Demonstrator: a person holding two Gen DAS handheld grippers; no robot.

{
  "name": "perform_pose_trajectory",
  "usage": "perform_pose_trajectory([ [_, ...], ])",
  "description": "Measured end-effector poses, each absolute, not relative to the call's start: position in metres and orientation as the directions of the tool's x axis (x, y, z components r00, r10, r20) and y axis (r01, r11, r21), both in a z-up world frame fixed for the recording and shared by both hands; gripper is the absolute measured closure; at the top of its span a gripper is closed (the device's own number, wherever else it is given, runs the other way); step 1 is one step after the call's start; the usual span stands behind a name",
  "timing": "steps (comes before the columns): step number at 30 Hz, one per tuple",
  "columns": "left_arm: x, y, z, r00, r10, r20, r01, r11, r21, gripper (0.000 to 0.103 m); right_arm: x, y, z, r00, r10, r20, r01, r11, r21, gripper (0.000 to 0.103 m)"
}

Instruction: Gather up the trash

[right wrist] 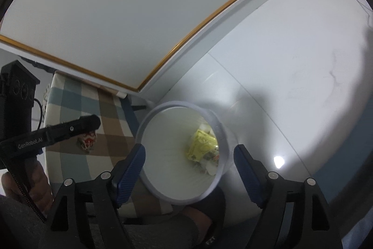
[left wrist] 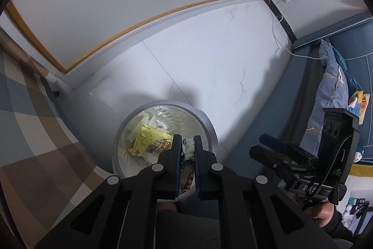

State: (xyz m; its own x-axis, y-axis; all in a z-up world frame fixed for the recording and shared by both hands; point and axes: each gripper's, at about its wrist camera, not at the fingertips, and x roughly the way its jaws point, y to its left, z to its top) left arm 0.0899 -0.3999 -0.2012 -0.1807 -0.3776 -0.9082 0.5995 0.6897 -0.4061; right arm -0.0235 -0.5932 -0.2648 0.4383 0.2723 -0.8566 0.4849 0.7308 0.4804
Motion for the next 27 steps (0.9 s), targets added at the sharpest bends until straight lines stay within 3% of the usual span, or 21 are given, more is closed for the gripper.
perform_pose_trajectory([
  [7,0.088,-0.399,-0.212,-0.223,-0.343,-0.912,0.576,0.708,-0.408,0.097,-0.028,-0.603,-0.262,0.447,0.267,-0.854,0.509,0.709,0.488,0.022],
  [9,0.087,-0.399,-0.216,-0.238,-0.324,-0.916,0.572,0.715,-0.402,0.092,-0.028,-0.603,-0.261,0.45,0.266,-0.853,0.509,0.709,0.489,0.022],
  [11,0.086,-0.398,-0.215,-0.233,-0.319,-0.919,0.569,0.722,-0.395,0.078,-0.028,-0.603,-0.259,0.452,0.266,-0.851,0.507,0.709,0.491,0.021],
  [13,0.085,-0.394,-0.21,-0.201,-0.328,-0.923,0.571,0.726,-0.382,0.052,-0.027,-0.602,-0.258,0.455,0.265,-0.85,0.506,0.709,0.491,0.02],
  [16,0.084,-0.389,-0.2,-0.149,-0.348,-0.926,0.58,0.728,-0.367,0.033,-0.028,-0.6,-0.255,0.456,0.266,-0.85,0.504,0.71,0.492,0.02],
  [18,0.084,-0.385,-0.192,-0.113,-0.349,-0.93,0.578,0.738,-0.348,0.027,-0.029,-0.598,-0.252,0.457,0.266,-0.849,0.501,0.711,0.493,0.019],
  [27,0.088,-0.365,-0.162,0.041,-0.344,-0.938,0.552,0.79,-0.266,0.025,-0.029,-0.587,-0.223,0.484,0.273,-0.831,0.458,0.73,0.507,0.015],
])
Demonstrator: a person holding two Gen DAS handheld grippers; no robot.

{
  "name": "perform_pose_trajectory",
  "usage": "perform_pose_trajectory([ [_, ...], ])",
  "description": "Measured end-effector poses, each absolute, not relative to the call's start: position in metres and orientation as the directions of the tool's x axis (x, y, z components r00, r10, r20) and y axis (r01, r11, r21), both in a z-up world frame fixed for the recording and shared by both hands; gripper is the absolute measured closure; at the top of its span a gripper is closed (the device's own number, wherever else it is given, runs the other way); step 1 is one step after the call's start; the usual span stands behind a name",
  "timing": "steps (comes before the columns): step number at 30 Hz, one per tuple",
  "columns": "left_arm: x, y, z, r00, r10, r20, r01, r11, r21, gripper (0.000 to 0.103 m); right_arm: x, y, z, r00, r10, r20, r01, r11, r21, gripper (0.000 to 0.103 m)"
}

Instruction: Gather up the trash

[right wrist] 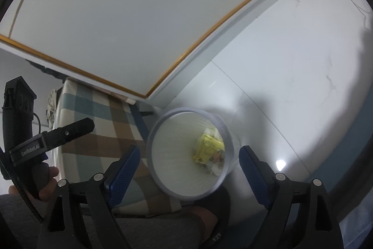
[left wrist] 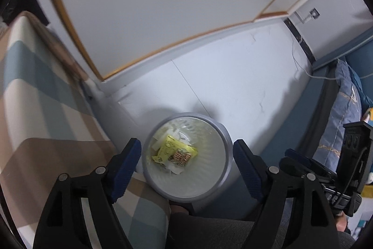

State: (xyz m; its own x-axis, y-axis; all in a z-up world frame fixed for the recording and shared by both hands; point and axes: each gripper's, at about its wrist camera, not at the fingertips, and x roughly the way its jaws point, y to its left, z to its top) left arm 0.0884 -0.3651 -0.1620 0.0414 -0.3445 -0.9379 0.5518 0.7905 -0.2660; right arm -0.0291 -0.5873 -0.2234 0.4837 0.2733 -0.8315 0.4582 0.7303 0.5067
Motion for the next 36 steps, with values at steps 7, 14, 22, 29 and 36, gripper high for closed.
perform_pose_trajectory([
  [7,0.085,-0.353,-0.146,0.128,-0.315,-0.941,0.532,0.822,-0.203,0.025,-0.028,-0.579,-0.198,0.509,0.31,-0.803,0.415,0.729,0.544,0.012],
  [14,0.079,-0.341,-0.127,0.173,-0.351,-0.92,0.539,0.816,-0.209,0.025,-0.027,-0.573,-0.179,0.523,0.322,-0.789,0.397,0.727,0.56,0.009],
  [22,0.073,-0.337,-0.115,0.206,-0.363,-0.909,0.537,0.818,-0.205,0.025,-0.029,-0.569,-0.169,0.533,0.319,-0.783,0.404,0.717,0.567,0.003],
  [29,0.071,-0.334,-0.114,0.218,-0.362,-0.907,0.524,0.827,-0.204,0.025,-0.028,-0.566,-0.168,0.525,0.317,-0.79,0.404,0.724,0.559,0.003],
  [36,0.069,-0.333,-0.11,0.222,-0.368,-0.903,0.526,0.825,-0.207,0.025,-0.028,-0.568,-0.167,0.529,0.317,-0.787,0.403,0.723,0.562,0.002],
])
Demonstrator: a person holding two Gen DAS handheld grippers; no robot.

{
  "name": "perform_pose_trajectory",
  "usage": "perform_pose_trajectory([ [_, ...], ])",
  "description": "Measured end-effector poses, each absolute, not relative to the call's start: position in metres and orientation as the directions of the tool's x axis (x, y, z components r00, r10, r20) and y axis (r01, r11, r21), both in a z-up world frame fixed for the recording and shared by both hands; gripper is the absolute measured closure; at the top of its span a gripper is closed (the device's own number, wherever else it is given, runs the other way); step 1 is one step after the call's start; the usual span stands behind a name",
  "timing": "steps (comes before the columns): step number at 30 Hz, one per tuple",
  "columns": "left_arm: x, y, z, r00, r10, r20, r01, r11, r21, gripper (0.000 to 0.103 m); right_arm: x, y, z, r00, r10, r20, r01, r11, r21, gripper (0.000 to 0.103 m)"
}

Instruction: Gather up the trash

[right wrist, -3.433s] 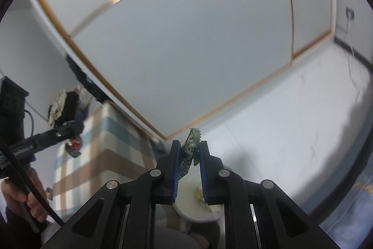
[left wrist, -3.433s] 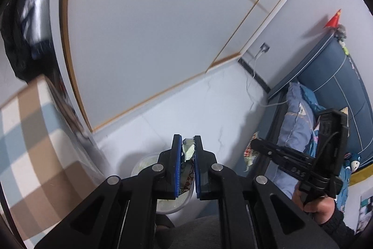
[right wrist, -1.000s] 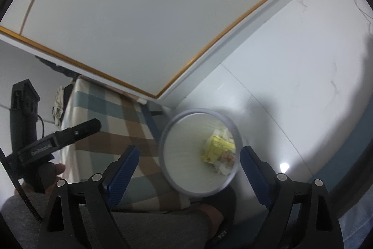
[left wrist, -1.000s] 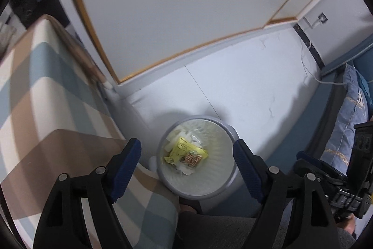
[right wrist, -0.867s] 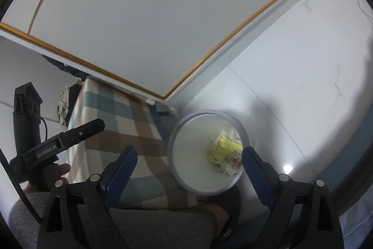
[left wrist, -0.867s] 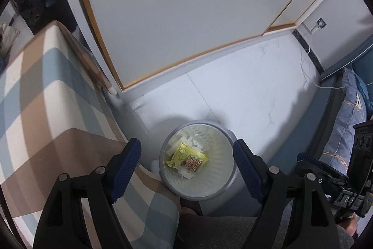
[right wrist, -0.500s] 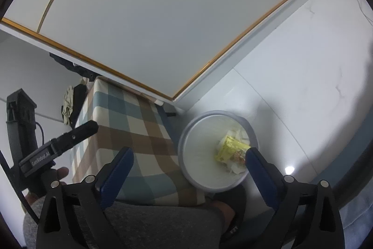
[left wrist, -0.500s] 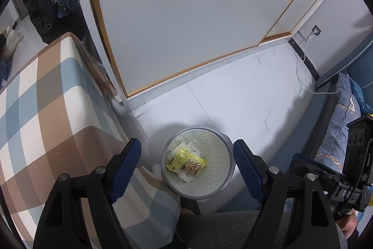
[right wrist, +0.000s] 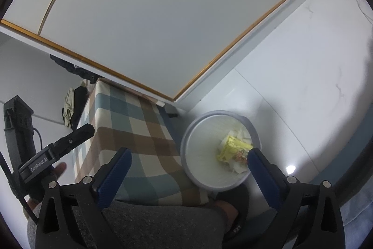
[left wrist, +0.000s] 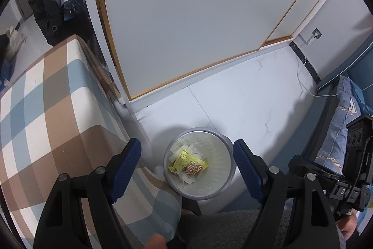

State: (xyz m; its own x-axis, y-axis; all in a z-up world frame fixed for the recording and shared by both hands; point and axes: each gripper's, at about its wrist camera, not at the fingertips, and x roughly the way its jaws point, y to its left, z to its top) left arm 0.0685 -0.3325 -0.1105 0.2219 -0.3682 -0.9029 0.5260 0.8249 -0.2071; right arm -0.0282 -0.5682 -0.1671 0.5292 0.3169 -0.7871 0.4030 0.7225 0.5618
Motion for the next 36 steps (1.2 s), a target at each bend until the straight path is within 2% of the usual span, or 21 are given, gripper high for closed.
perform_pose_trajectory([
  [36,0.0684,-0.3351,-0.1127,0.201,-0.361,-0.911,0.539,0.817,-0.206,0.025,-0.0341,-0.569,-0.1709,0.536,0.292,-0.792,0.431,0.712,0.555,0.002],
])
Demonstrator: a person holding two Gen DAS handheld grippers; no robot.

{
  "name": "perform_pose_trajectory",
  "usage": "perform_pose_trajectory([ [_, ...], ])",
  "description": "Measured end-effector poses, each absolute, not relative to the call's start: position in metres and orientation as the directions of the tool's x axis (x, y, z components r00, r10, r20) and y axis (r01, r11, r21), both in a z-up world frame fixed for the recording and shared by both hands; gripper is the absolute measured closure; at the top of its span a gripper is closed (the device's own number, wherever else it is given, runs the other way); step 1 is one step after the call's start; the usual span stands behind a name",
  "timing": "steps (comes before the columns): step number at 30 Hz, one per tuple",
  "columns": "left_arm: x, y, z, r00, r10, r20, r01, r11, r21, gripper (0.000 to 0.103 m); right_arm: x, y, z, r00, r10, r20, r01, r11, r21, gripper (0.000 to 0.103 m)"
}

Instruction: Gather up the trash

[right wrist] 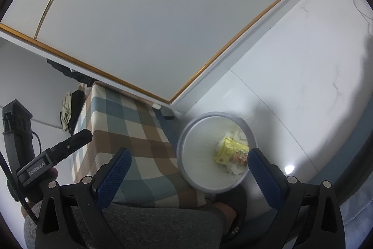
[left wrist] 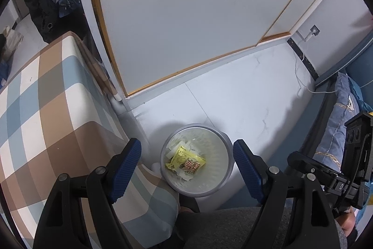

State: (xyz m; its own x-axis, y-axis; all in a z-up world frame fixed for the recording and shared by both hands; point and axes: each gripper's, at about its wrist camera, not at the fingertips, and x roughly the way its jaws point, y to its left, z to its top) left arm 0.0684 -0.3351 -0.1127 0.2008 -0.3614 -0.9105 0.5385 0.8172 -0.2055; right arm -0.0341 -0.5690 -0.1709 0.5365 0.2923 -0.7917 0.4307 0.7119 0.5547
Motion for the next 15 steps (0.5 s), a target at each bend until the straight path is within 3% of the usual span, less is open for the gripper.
perform_pose_trajectory([
  [15,0.056,-0.335,-0.104,0.27,-0.365,-0.891,0.575,0.803,-0.155,0.025,-0.034,-0.566,-0.156,0.557,0.265,-0.787,0.441,0.708,0.551,0.002],
])
